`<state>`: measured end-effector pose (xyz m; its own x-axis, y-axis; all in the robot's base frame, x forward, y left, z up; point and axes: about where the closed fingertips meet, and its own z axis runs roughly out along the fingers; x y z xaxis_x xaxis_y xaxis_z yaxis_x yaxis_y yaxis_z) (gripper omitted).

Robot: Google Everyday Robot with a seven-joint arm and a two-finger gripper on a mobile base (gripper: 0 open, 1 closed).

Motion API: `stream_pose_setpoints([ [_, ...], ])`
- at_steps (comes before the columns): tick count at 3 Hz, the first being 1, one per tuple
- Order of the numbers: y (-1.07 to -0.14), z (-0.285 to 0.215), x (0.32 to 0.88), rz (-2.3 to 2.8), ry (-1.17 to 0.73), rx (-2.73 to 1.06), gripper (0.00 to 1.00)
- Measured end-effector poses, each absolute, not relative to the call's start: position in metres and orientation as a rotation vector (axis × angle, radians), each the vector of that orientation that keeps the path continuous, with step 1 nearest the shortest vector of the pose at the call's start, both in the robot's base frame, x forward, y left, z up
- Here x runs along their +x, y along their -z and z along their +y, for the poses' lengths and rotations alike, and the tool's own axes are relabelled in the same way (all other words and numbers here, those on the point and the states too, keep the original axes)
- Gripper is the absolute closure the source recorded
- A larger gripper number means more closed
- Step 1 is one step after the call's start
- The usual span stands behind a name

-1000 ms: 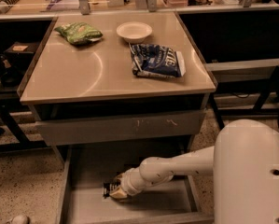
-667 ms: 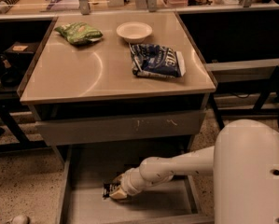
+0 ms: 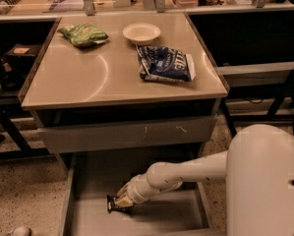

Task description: Pick rxbar chocolate from middle drawer and place on counter

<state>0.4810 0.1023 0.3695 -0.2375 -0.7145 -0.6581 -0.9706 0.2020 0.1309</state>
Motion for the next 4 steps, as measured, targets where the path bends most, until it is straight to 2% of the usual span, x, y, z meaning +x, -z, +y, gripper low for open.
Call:
stream_pose_setpoints([
  [2, -0.438, 0.107, 0.5, 2.106, -0.744, -1.525, 1.0],
  [4, -0.455, 0.106, 0.501, 2.124, -0.738, -1.511, 1.0],
])
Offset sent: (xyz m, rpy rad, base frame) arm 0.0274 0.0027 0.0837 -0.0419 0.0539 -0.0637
